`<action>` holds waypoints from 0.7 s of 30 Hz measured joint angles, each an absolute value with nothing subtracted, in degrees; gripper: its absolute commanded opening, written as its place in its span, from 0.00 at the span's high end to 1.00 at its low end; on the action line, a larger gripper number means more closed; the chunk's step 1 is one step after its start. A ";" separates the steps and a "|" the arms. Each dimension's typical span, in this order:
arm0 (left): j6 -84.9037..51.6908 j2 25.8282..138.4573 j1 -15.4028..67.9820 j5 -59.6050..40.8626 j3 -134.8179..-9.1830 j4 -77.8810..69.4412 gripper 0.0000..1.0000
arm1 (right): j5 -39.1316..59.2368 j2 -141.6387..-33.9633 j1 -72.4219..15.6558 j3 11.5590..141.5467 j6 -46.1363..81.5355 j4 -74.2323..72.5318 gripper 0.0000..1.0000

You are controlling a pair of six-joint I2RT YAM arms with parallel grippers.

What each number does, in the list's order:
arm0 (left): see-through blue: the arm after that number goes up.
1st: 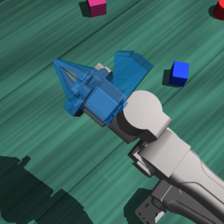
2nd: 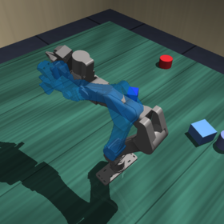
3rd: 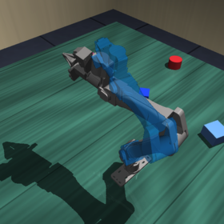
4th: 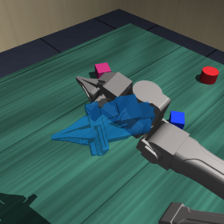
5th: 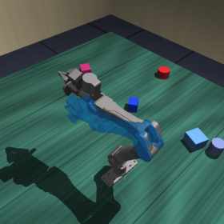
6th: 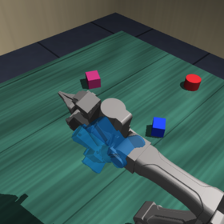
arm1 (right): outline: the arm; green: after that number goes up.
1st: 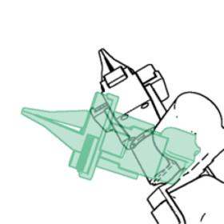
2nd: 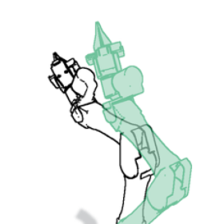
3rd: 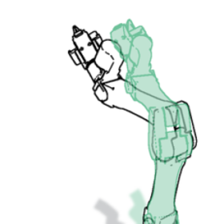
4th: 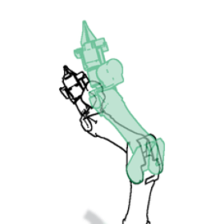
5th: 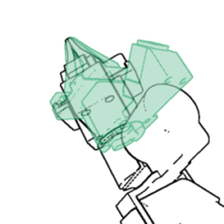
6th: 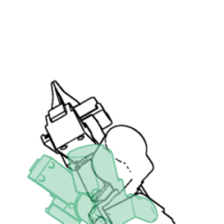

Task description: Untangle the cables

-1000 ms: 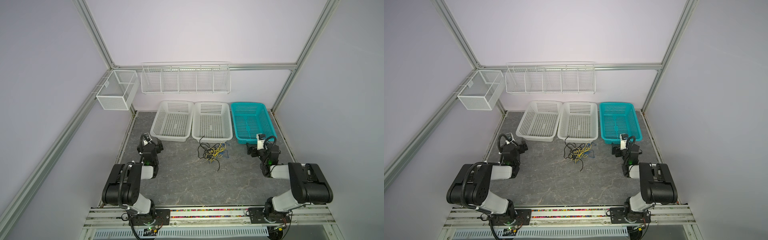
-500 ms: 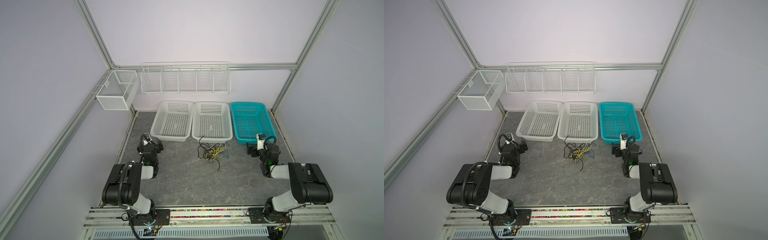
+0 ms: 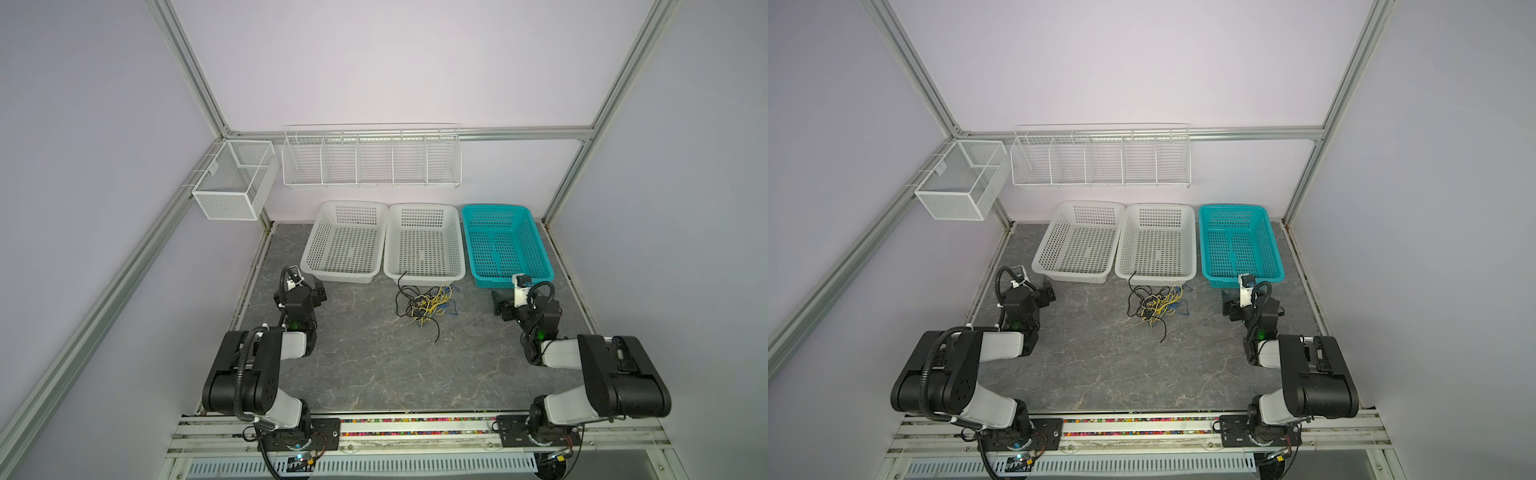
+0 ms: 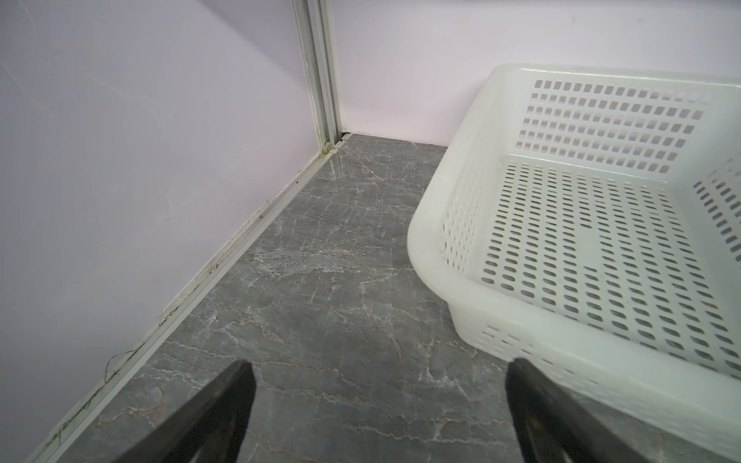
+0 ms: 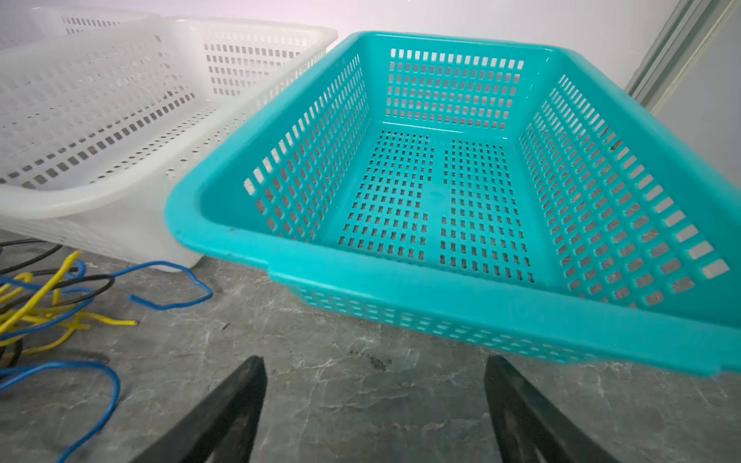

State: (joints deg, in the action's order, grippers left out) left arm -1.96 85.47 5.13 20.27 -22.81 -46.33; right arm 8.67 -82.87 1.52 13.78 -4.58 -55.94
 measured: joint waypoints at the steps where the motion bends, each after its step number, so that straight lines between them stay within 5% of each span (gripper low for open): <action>1: -1.80 84.07 5.28 20.05 -22.87 -45.01 0.01 | 8.99 -81.14 1.45 13.72 -4.82 -54.11 0.12; 8: -0.21 71.09 5.87 16.78 -25.96 -33.87 0.01 | 10.33 -61.71 -1.37 19.42 -5.93 -41.87 0.12; 14: -0.84 59.90 5.91 11.77 -27.24 -25.21 0.01 | 10.55 -55.61 -7.64 21.54 -3.33 -35.14 0.12; 21: -16.62 48.82 6.00 7.14 -33.54 -12.75 0.01 | 2.83 -54.68 -8.45 44.29 21.93 -4.84 0.11</action>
